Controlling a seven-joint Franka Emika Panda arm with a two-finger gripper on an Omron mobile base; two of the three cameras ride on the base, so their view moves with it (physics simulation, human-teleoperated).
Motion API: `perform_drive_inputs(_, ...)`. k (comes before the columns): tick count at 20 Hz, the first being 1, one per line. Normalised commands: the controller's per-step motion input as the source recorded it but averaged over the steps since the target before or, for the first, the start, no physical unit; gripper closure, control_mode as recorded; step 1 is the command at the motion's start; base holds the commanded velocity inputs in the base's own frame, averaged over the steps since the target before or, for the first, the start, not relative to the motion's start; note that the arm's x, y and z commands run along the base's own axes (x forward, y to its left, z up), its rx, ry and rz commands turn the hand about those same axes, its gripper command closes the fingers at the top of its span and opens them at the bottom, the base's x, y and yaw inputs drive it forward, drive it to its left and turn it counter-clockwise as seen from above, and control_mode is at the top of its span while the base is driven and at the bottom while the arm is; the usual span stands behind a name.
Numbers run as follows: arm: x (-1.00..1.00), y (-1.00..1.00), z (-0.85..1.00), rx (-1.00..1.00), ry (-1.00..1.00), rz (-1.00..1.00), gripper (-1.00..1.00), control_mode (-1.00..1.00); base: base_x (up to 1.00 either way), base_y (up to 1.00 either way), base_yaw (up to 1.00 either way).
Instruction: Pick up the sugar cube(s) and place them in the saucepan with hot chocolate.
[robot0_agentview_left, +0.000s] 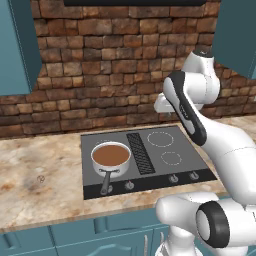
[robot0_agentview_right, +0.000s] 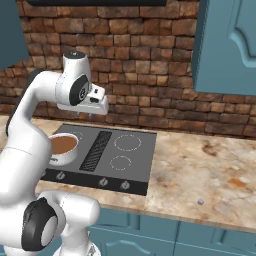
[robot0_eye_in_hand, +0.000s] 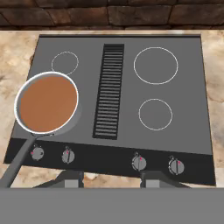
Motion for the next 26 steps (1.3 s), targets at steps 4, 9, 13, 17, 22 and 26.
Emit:
perform_drive_inputs(4,0.0,-0.07,0.0,0.0,0.0,0.0,-1.0,-1.0,0.0,0.0,0.0)
perform_drive_inputs(9,-0.08,-0.54,-0.31,-0.03,0.03,-0.18,-1.0,-1.0,0.0,0.0,0.0)
perform_drive_inputs(13,-0.19,-0.71,-0.57,0.0,0.06,-0.32,-1.0,-1.0,0.0,0.0,0.0)
perform_drive_inputs(17,-0.22,-1.0,-0.34,0.03,0.09,-0.25,-1.0,-1.0,0.0,0.0,0.0)
perform_drive_inputs(22,-0.48,-0.92,-0.31,0.01,0.08,-0.27,-1.0,-1.0,0.0,0.0,0.0)
perform_drive_inputs(26,-0.3,-0.85,-0.29,0.03,0.06,-0.22,-1.0,-1.0,0.0,0.0,0.0)
